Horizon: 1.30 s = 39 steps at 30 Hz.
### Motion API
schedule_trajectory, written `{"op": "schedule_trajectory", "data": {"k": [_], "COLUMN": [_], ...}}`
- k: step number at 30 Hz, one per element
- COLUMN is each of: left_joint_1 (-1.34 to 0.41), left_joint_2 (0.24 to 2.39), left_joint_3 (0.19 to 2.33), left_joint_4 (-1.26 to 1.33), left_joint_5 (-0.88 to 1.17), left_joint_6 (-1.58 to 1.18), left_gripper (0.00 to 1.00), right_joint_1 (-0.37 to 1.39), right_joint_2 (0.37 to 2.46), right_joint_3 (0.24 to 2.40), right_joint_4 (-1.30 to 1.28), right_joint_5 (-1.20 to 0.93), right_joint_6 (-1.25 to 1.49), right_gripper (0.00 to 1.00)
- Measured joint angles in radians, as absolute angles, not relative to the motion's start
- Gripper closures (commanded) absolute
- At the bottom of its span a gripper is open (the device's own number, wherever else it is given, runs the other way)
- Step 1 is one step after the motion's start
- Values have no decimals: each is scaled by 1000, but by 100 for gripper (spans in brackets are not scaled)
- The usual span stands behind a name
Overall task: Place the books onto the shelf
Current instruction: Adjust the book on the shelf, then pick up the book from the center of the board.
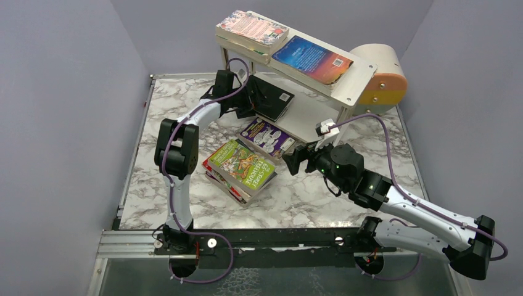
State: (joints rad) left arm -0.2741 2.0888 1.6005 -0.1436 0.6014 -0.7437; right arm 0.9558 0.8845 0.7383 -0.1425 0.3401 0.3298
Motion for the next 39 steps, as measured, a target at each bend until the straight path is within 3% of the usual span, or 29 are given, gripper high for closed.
{"op": "schedule_trajectory", "data": {"k": [9,16,21,26,34,39], "left_joint_1": [-234,-173,-95,-25,-28,-29], "left_joint_2": [2024,1803,1652,1639,1502,1325], "left_joint_3": [1467,1293,1187,1058,1024,1017], "left_joint_4": [-154,-143,17,171,59,-45], "left_joint_5": [580,511,572,640,630,610], "left_joint_6": [-719,-711,-796,-909,-850,-760], "left_gripper": [1,1,1,4,8,1], "right_joint_1": [956,956,956,956,956,956], "right_joint_2": [907,978,979,983,1089,1184], "right_joint_3": [738,738,738,739,776,789], "right_joint_4": [-141,-156,-156,-157,-195,-237], "right_joint_5": [340,339,339,337,282,224], "right_joint_6": [328,328,328,329,344,364], "right_gripper": [0,0,0,0,0,0]}}
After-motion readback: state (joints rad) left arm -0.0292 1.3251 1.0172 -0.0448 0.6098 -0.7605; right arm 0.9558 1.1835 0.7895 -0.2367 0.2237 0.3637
